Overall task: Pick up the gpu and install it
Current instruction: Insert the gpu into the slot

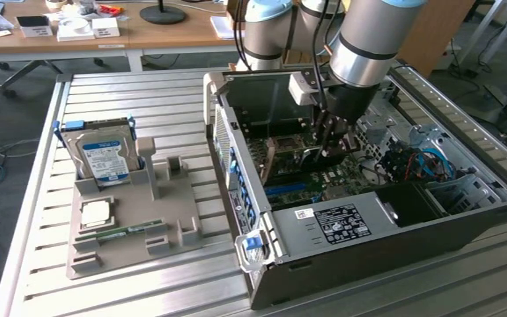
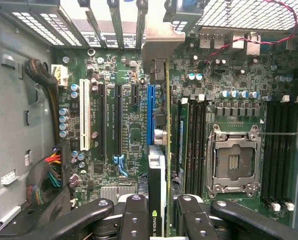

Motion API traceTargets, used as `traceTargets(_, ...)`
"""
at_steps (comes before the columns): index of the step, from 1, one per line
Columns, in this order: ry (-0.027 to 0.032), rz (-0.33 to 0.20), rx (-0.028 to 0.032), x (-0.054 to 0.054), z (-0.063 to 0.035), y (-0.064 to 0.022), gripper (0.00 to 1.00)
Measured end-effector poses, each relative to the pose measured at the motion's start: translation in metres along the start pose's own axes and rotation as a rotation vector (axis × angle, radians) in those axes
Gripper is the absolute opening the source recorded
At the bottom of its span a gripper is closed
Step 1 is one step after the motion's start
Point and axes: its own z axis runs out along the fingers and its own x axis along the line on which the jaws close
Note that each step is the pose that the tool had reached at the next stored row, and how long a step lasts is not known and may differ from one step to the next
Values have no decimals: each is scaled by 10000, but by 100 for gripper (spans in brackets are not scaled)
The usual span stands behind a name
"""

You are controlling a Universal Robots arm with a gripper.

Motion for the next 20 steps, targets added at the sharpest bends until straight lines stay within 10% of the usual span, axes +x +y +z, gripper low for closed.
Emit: traceTargets(20,1,-1,-1,12,61,46,27)
